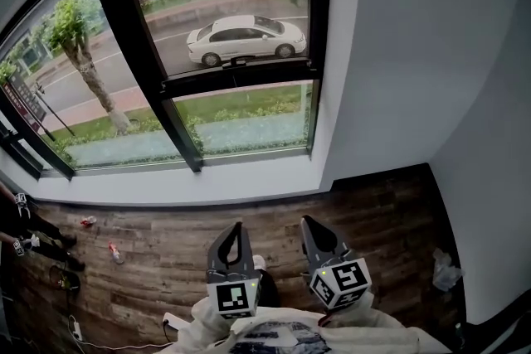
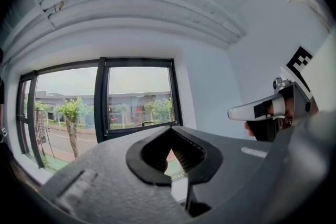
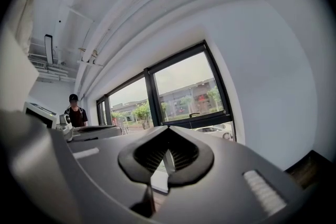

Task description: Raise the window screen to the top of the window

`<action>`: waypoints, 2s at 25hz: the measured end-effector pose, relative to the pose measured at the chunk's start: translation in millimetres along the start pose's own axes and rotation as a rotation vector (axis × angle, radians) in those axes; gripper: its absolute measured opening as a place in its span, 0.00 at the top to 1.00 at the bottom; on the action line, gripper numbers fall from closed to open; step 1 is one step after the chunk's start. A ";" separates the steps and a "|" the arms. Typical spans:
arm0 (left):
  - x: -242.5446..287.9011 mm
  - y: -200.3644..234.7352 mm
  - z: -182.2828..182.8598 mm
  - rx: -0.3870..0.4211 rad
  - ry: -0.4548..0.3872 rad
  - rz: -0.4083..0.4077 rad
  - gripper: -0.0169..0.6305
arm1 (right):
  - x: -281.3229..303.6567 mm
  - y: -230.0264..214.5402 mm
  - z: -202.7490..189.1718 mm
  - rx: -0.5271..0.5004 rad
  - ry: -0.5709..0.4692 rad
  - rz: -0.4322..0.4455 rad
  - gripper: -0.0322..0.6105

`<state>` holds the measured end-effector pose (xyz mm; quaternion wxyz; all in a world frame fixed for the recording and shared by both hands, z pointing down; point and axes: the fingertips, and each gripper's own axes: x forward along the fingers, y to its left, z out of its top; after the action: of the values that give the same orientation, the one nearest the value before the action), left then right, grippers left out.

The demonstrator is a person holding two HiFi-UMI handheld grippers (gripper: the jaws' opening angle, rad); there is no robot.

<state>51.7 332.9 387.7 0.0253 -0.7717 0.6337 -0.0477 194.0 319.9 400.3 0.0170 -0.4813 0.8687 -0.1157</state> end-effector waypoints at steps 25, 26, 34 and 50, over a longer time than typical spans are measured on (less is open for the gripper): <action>216.6 188.8 -31.0 -0.069 0.037 -0.065 0.97 | 277.0 -6.6 11.3 -0.033 0.071 -0.055 0.94; 221.8 193.2 -31.5 -0.074 0.033 -0.070 0.97 | 283.5 -6.8 11.8 -0.034 0.071 -0.058 0.94; 246.7 212.8 -32.8 -0.084 0.016 -0.077 0.97 | 316.5 -10.6 11.3 -0.036 0.086 -0.067 0.94; 345.1 257.9 -58.8 -0.016 0.058 0.000 0.97 | 434.1 -56.5 7.7 -0.020 0.095 0.000 0.94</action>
<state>-139.8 -54.7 434.8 0.0008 -0.7700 0.6347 -0.0648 9.5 -75.1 440.5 -0.0293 -0.4756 0.8695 -0.1297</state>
